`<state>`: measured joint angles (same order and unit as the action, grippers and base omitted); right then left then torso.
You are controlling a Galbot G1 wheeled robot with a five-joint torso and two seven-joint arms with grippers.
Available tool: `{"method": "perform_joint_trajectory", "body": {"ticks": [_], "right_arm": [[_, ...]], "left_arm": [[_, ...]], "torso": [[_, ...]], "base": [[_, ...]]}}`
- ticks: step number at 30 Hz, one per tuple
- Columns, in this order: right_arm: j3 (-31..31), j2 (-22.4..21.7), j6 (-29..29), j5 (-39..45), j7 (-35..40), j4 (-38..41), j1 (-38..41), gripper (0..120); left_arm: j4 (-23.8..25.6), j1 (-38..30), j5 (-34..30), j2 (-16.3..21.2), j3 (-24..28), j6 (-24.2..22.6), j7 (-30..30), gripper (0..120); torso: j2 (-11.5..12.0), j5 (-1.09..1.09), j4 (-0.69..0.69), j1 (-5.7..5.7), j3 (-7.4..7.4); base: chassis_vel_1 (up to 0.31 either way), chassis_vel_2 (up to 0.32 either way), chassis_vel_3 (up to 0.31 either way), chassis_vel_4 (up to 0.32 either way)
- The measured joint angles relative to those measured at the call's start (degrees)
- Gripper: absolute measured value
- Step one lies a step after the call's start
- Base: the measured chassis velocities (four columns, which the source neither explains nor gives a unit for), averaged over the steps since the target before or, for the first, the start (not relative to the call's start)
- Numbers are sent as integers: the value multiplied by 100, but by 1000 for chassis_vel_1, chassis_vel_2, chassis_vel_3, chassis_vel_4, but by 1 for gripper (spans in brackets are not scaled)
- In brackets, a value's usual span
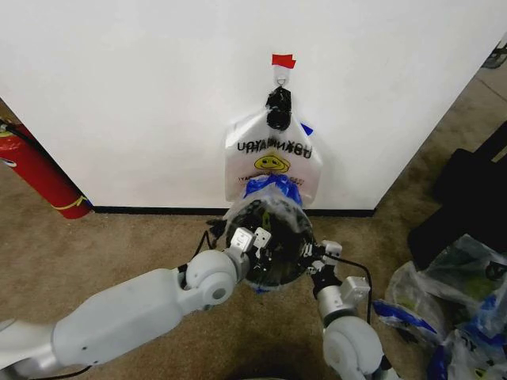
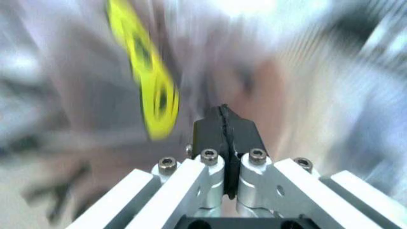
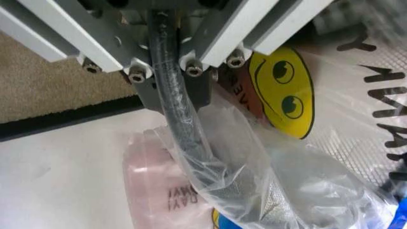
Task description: Pick up the garbage bag from the wall and place it over the trash bin.
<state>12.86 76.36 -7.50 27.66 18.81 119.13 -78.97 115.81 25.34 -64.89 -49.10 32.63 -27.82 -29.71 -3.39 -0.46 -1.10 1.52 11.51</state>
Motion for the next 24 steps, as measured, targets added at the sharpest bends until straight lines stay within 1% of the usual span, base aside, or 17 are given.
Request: {"method": "perform_joint_trajectory", "body": {"ticks": [2,3,4,6,7,8,11,12,15,16,18,19,21,24], "right_arm": [[0,28,-1,-9,7,8,-35,0],[-2,42,-1,-22,7,8,-59,0],[-2,42,-1,-22,7,8,-59,0],[-18,101,0,-83,8,18,-128,0],[-21,111,0,-93,8,23,-137,0],[-27,140,0,-118,9,54,-162,0],[-27,157,0,-125,12,96,-187,0],[-25,161,-1,-125,13,151,-228,0],[-24,152,-1,-125,11,204,-282,0],[-23,138,-1,-128,4,241,-323,0],[-23,133,0,-130,-2,250,-335,0],[-23,133,0,-130,-2,250,-335,0],[-25,133,0,-135,-11,260,-341,0],[-29,104,1,-136,-10,267,-360,0]], "left_arm": [[34,50,68,-26,-83,371,34,0],[34,57,76,-55,-104,480,23,0],[34,57,76,-55,-104,480,23,0],[-89,63,252,-244,-122,797,-116,0],[-123,63,292,-280,-111,827,-143,0],[-231,69,371,-400,-58,882,-243,0],[-330,98,430,-506,-24,908,-325,0],[-486,129,520,-648,-4,922,-404,0],[-732,135,593,-816,12,931,-484,0],[-1101,100,667,-987,20,952,-569,0],[-1307,68,735,-1077,23,959,-609,0],[-1307,68,735,-1077,23,959,-609,0],[-1628,-2,876,-1201,69,940,-655,0],[-1815,-84,875,-1243,189,743,-737,0]], "torso": [[0,0,0,0,0],[0,0,0,0,0],[0,0,0,0,0],[0,0,-3,0,0],[0,0,-3,0,0],[0,1,-1,0,0],[0,0,-1,0,0],[0,1,-1,0,0],[0,0,-1,0,0],[0,1,-1,0,0],[0,0,-1,0,0],[0,0,-1,0,0],[0,1,-1,0,0],[0,1,0,0,0]], "base": [[0,0,0,0],[0,0,0,0],[0,0,0,0],[0,0,0,0],[0,0,0,0],[0,0,0,0],[0,0,0,0],[0,0,0,0],[0,0,0,0],[0,0,0,0],[0,0,0,0],[0,0,0,0],[0,0,0,0],[0,0,0,0]]}}
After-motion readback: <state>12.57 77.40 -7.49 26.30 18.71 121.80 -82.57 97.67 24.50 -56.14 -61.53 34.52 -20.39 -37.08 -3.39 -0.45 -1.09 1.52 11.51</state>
